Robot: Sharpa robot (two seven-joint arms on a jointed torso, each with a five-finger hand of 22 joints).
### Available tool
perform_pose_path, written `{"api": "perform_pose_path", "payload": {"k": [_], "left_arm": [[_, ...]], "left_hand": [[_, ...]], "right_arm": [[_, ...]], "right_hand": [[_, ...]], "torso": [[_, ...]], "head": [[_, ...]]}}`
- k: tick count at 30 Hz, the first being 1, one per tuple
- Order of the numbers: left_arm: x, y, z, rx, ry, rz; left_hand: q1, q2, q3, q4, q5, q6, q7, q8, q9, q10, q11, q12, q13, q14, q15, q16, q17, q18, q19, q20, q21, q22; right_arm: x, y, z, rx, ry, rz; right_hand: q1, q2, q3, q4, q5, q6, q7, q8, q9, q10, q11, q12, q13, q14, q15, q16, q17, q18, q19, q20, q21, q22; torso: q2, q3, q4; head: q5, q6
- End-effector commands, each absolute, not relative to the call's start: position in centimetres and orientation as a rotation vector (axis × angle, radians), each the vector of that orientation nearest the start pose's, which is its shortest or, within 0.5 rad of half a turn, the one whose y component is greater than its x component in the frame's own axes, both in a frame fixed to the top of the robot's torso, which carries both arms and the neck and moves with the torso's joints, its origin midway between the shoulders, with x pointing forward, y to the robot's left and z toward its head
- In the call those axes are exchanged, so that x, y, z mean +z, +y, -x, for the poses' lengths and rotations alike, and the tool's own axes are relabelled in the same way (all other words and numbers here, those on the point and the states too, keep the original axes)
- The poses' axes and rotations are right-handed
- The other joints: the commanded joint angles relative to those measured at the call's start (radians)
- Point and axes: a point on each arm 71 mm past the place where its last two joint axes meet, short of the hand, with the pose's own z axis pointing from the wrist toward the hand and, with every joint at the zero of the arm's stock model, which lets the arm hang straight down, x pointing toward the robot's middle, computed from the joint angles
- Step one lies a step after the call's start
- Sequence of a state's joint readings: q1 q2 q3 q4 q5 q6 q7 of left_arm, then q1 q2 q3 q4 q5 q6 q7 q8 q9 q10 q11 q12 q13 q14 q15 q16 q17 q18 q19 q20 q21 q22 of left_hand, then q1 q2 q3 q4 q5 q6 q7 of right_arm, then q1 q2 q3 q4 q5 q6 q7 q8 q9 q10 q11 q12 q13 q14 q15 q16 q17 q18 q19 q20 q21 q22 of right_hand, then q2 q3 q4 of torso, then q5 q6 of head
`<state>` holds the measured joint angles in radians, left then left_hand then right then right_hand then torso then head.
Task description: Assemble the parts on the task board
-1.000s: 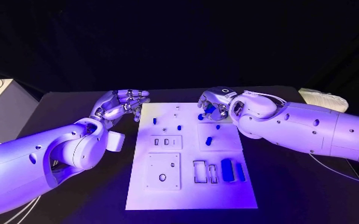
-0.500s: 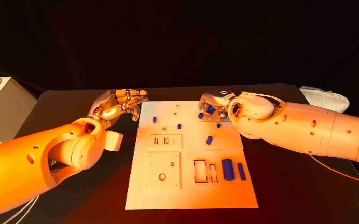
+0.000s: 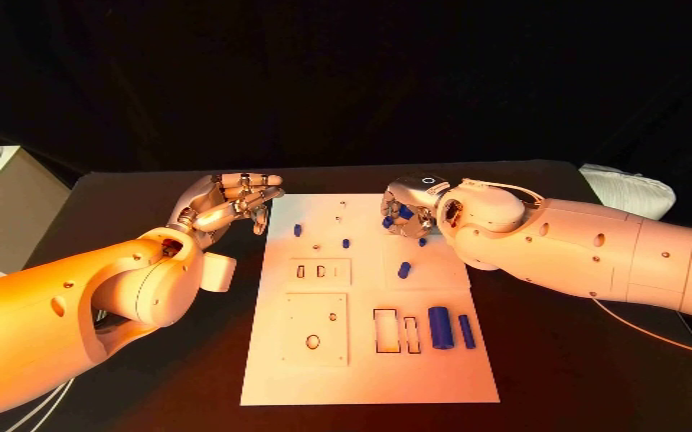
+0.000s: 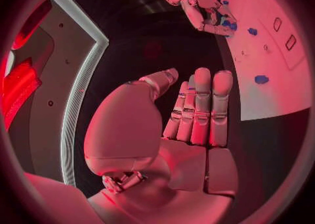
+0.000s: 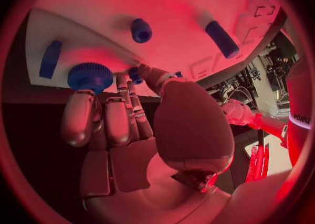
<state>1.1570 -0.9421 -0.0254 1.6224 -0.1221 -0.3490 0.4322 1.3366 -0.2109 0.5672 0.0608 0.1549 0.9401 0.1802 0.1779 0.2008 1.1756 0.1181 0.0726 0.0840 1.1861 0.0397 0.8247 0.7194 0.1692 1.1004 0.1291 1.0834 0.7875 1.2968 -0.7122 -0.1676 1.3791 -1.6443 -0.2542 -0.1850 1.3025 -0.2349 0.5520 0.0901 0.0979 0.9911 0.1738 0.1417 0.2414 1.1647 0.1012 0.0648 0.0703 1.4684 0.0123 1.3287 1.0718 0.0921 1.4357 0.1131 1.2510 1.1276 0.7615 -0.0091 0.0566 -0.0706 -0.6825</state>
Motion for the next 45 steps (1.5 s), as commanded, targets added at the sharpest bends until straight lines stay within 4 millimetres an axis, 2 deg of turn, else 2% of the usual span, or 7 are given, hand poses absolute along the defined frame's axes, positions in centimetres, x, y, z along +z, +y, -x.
{"api": "perform_pose_path", "payload": {"k": [1, 5, 8, 17, 25, 33, 45], "left_arm": [[-17.9, 22.6, -46.5, -1.531, 1.415, 0.992], [-17.9, 22.7, -46.5, -1.529, 1.418, 0.993], [-17.9, 22.7, -46.5, -1.526, 1.421, 0.996], [-18.0, 22.8, -46.6, -1.519, 1.433, 1.003], [-18.1, 22.8, -46.7, -1.509, 1.444, 1.011], [-18.2, 22.8, -46.7, -1.511, 1.450, 1.011], [-18.0, 22.6, -46.5, -1.527, 1.453, 1.003]], "left_hand": [[-0.008, 0.000, 0.007, 0.001, -0.003, -0.004, 0.006, 0.004, 0.001, -0.005, -0.001, -0.003, 0.001, -0.005, -0.001, 0.006, 0.001, -0.016, -0.006, 0.004, 0.003, 0.001], [-0.008, 0.001, 0.007, 0.001, -0.003, -0.004, 0.006, 0.004, 0.002, -0.005, -0.001, -0.002, 0.002, -0.005, -0.001, 0.008, 0.002, -0.016, -0.006, 0.004, 0.006, 0.003], [-0.007, 0.002, 0.008, 0.001, -0.003, -0.004, 0.006, 0.004, 0.002, -0.005, -0.001, -0.002, 0.002, -0.005, -0.001, 0.009, 0.002, -0.015, -0.007, 0.004, 0.006, 0.003], [-0.001, 0.005, 0.013, -0.004, -0.002, -0.005, 0.007, 0.005, 0.003, -0.006, 0.000, -0.001, 0.003, -0.006, -0.001, 0.013, 0.004, -0.015, -0.011, 0.005, 0.011, 0.006], [0.008, 0.008, 0.022, -0.012, -0.002, -0.011, 0.012, 0.003, 0.004, -0.011, 0.003, -0.001, 0.003, -0.011, 0.001, 0.018, 0.005, -0.014, -0.017, 0.007, 0.019, 0.011], [-0.002, 0.002, 0.020, -0.010, -0.002, -0.015, 0.015, 0.002, 0.006, -0.015, 0.006, 0.000, 0.004, -0.013, 0.004, 0.023, 0.006, -0.015, -0.023, 0.010, 0.026, 0.015], [-0.014, -0.002, 0.013, -0.004, -0.002, -0.017, 0.015, 0.003, 0.007, -0.016, 0.006, 0.001, 0.005, -0.015, 0.006, 0.026, 0.006, -0.014, -0.029, 0.012, 0.030, 0.017]], "right_arm": [[-19.4, -17.6, -51.2, 0.410, 1.671, 0.410], [-19.3, -17.5, -51.2, 0.414, 1.654, 0.398], [-19.2, -17.4, -51.2, 0.411, 1.634, 0.381], [-18.8, -17.2, -51.0, 0.425, 1.587, 0.353], [-18.5, -17.0, -50.8, 0.438, 1.547, 0.328], [-17.8, -16.6, -50.6, 0.438, 1.478, 0.289], [-17.2, -14.8, -51.0, 0.451, 1.438, 0.285]], "right_hand": [[0.003, 0.013, 0.004, 0.005, 0.005, 0.011, -0.002, 0.008, 0.003, 0.012, -0.001, 0.006, 0.001, 0.014, -0.001, 0.006, -0.002, -0.007, -0.003, -0.001, 0.001, 0.003], [0.007, 0.027, 0.018, 0.012, 0.009, 0.026, -0.009, 0.017, 0.011, 0.034, -0.007, 0.008, 0.003, 0.014, -0.006, 0.009, -0.003, -0.008, -0.003, -0.005, 0.005, 0.010], [0.008, 0.043, 0.036, 0.025, -0.036, 0.034, -0.014, 0.025, 0.020, 0.052, -0.013, 0.006, 0.004, 0.013, -0.010, 0.010, -0.009, -0.009, -0.003, -0.010, 0.009, 0.017], [0.031, 0.048, 0.064, 0.012, -0.014, 0.062, -0.029, 0.050, 0.044, 0.094, -0.028, 0.010, 0.011, 0.013, -0.022, 0.016, -0.011, -0.014, 0.006, -0.020, 0.031, 0.050], [0.063, 0.070, 0.086, -0.023, -0.006, 0.095, -0.045, 0.086, 0.080, 0.123, -0.042, 0.008, 0.017, 0.017, -0.034, 0.027, 0.000, -0.019, 0.013, -0.033, 0.051, 0.079], [0.057, 0.063, 0.082, -0.028, -0.013, 0.092, -0.044, 0.091, 0.090, 0.126, -0.041, 0.005, 0.017, 0.017, -0.034, 0.030, 0.004, -0.021, 0.016, -0.034, 0.059, 0.089], [0.048, 0.060, 0.079, -0.025, -0.023, 0.090, -0.046, 0.094, 0.097, 0.127, -0.042, 0.002, 0.018, 0.018, -0.034, 0.032, 0.004, -0.021, 0.016, -0.034, 0.060, 0.092]], "torso": [[0.004, -0.0002, 0.0023], [0.006, 0.0004, 0.0020], [0.007, 0.0017, 0.0009], [0.009, 0.0012, 0.0023], [0.011, 0.0005, 0.0022], [0.011, -0.0023, 0.0046], [0.019, -0.0037, 0.0076]], "head": [[-0.001, -0.001], [0.004, -0.004], [0.003, -0.005], [0.001, -0.003], [-0.002, 0.001], [0.000, 0.004], [0.002, 0.012]]}}
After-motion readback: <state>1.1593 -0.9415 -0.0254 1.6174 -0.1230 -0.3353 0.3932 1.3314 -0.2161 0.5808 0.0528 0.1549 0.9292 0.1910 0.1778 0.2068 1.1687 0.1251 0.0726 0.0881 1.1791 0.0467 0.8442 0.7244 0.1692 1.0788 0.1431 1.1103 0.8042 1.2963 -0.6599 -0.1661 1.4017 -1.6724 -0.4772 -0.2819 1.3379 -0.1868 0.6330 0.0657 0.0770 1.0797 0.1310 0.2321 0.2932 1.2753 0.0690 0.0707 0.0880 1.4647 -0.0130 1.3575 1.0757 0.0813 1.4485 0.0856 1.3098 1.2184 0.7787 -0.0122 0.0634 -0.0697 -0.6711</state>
